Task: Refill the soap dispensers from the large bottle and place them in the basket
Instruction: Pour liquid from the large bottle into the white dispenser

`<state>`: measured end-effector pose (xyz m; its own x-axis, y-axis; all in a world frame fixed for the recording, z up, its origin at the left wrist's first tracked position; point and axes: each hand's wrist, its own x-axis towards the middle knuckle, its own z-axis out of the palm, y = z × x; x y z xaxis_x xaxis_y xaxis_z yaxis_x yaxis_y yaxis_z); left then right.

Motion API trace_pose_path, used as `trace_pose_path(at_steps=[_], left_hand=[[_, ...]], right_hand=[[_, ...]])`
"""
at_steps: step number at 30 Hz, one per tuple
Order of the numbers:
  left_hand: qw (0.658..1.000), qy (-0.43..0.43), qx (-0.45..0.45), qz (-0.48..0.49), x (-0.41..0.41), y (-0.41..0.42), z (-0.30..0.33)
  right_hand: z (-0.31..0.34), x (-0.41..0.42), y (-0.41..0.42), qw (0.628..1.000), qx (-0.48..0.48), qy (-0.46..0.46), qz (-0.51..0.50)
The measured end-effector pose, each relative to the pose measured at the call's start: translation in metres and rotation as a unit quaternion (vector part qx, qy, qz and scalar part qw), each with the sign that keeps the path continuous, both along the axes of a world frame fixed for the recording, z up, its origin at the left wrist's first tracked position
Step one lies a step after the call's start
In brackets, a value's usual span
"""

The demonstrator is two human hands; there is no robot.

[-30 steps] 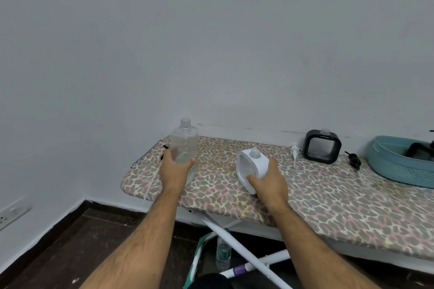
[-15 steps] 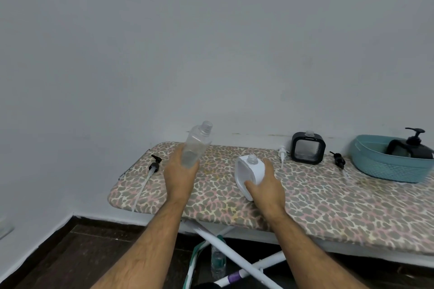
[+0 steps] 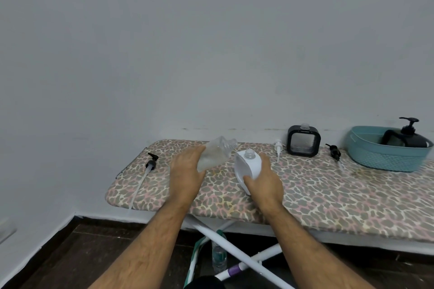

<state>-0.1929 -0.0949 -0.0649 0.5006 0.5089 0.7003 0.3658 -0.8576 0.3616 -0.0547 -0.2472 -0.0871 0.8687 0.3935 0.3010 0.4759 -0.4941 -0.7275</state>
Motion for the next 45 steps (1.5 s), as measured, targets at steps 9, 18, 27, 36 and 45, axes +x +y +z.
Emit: trace_pose_path(at_steps=[9,18,27,36,45], left_hand=[[0.992,0.058,0.098,0.051,0.006,-0.006,0.012],[0.983,0.098,0.133,0.077,0.015,-0.006,0.017],[0.978,0.115,0.154,0.080,0.020,-0.011,0.024],[0.975,0.124,0.159,0.089,0.022,-0.009,0.023],[0.975,0.124,0.164,0.082,0.022,-0.007,0.026]], right_hand=[[-0.001,0.000,-0.001,1.000,0.004,0.009,0.004],[-0.002,0.002,-0.002,1.000,0.010,0.009,0.014],[-0.003,0.003,-0.003,1.000,0.003,0.009,0.011],[-0.003,0.003,-0.003,1.000,0.001,0.017,0.011],[-0.001,0.002,-0.003,1.000,-0.003,0.020,0.014]])
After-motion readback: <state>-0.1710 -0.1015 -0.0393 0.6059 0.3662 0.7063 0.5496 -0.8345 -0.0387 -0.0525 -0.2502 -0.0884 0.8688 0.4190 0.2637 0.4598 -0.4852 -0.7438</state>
